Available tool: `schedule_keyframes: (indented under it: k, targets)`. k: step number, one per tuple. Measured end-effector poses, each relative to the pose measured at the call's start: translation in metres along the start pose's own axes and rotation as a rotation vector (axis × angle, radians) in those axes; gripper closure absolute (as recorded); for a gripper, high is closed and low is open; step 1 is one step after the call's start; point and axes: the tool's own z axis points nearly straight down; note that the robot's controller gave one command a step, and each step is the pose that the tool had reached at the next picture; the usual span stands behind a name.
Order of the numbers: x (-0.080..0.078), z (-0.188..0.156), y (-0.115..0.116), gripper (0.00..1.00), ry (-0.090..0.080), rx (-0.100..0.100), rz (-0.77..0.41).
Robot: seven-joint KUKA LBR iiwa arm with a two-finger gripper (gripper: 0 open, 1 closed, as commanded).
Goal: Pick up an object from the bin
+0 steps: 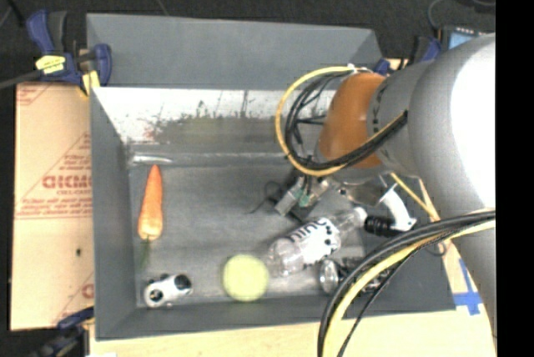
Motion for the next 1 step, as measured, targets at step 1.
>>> schedule_keyframes:
  k: [1]
  targets:
    - [-0.0001,-0.0001,0.0000,1.00,0.000,0.001,-0.003]
